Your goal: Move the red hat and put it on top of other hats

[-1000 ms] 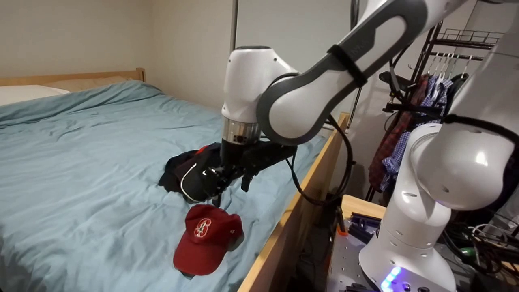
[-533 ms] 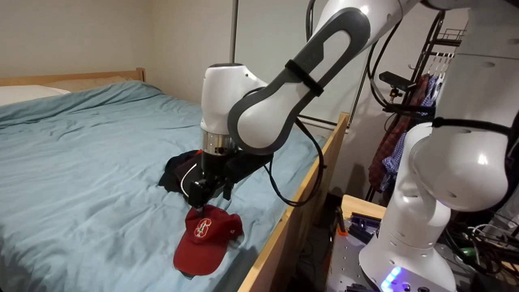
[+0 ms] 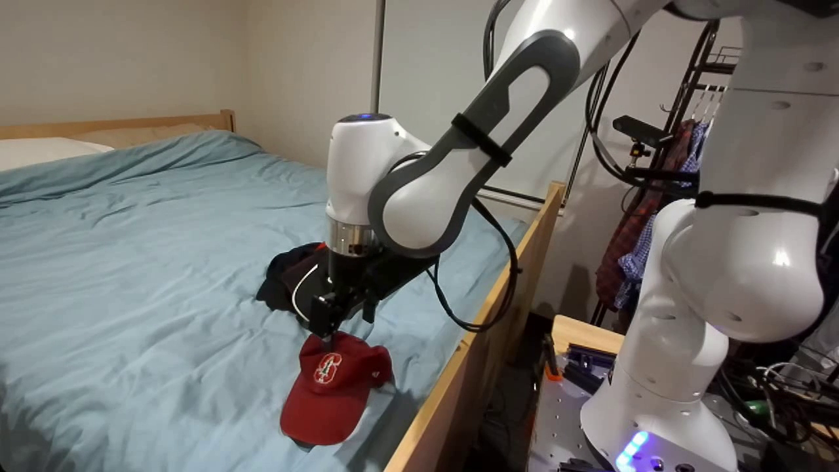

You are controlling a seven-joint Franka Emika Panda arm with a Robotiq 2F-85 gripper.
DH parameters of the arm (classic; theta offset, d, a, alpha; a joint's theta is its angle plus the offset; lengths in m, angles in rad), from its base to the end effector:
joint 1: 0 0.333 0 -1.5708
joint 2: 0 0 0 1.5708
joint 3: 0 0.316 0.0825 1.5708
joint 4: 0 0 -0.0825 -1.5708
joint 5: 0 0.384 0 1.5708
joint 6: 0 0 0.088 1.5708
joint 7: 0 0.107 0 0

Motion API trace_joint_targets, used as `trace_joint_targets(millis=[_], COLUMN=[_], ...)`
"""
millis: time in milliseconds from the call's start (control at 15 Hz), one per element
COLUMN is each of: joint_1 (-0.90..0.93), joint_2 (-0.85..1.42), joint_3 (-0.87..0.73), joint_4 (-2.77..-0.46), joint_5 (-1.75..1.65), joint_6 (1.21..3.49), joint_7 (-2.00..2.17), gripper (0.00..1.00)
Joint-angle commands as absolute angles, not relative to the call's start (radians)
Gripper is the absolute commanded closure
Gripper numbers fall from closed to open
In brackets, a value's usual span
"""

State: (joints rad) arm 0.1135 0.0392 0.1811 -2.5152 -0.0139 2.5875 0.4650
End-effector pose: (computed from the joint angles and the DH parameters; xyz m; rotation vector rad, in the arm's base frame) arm 0.4474 0.1365 0.2678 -3.1192 0.2484 -0.0494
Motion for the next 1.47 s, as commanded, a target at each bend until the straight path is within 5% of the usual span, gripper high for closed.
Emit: trace_joint_targets(millis=[0,1000,1067,1400], joint_1=[0.12,0.194,0.197,0.24], joint_2=[0.16,0.4,0.403,0.404], joint_3=[0.135,0.076,0.072,0.023], joint_4=[-2.457,-2.336,-2.337,-2.339], joint_5=[-0.057,-0.05,-0.049,-0.078], joint_6=[2.608,2.775,2.786,2.791], joint_7=[0.451,0.307,0.308,0.335], gripper=[0.0,0.0,0.25,0.55])
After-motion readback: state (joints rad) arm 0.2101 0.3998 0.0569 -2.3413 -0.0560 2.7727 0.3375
